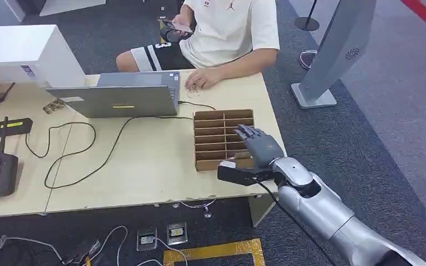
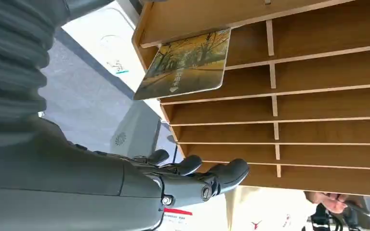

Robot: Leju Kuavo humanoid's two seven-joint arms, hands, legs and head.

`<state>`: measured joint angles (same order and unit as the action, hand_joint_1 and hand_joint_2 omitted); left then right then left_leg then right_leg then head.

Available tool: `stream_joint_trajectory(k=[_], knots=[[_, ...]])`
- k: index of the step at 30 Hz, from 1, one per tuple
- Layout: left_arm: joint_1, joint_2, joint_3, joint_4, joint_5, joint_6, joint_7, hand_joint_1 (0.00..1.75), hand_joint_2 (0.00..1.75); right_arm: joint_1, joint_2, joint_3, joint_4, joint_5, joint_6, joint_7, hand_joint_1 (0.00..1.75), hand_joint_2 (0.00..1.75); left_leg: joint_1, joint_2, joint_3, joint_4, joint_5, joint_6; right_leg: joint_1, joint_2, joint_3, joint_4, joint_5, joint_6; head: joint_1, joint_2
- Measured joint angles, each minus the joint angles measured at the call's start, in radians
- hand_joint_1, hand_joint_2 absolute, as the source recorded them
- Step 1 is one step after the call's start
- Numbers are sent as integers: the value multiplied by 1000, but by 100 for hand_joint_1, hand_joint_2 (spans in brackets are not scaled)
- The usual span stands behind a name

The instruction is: Pass the card to the sensor for recognition and then transmit it.

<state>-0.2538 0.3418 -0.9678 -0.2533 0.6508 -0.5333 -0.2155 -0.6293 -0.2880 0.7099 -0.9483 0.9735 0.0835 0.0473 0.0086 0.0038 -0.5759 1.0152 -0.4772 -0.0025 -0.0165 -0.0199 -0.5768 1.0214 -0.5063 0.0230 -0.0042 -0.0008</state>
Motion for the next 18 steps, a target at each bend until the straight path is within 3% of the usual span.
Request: stream_joint_trajectory(k=[7, 8, 9, 10, 11, 15, 18], knots=[[0, 0, 0, 0, 2, 0, 8, 0, 0, -9, 10, 9, 19, -5, 0, -9, 0, 175, 0, 0, 0, 0, 0, 0, 0, 0, 0, 0, 0, 0, 0, 0], [0, 0, 0, 0, 2, 0, 8, 0, 0, -13, 11, 11, 22, -8, 0, -11, 38, 175, 0, 0, 0, 0, 0, 0, 0, 0, 0, 0, 0, 0, 0, 0], [0, 0, 0, 0, 2, 0, 8, 0, 0, -16, 11, 13, 24, -10, -1, -12, 106, 175, 0, 0, 0, 0, 0, 0, 0, 0, 0, 0, 0, 0, 0, 0], [0, 0, 0, 0, 3, 0, 8, 0, 0, -19, 13, 16, 27, -11, -1, -13, 152, 175, 0, 0, 0, 0, 0, 0, 0, 0, 0, 0, 0, 0, 0, 0], [0, 0, 0, 0, 5, 0, 8, 0, 0, -21, 15, 19, 31, -11, -1, -14, 166, 175, 0, 0, 0, 0, 0, 0, 0, 0, 0, 0, 0, 0, 0, 0], [13, -4, 1, 0, 13, 0, -5, 0, 0, -23, 16, 23, 41, -19, 2, -18, 173, 175, 0, 0, 0, 0, 0, 0, 0, 0, 0, 0, 0, 0, 0, 0], [20, -7, 1, 0, 16, 0, -8, 0, 0, -23, 16, 23, 48, -27, 11, -18, 168, 175, 0, 0, 0, 0, 0, 0, 0, 0, 0, 0, 0, 0, 0, 0]])
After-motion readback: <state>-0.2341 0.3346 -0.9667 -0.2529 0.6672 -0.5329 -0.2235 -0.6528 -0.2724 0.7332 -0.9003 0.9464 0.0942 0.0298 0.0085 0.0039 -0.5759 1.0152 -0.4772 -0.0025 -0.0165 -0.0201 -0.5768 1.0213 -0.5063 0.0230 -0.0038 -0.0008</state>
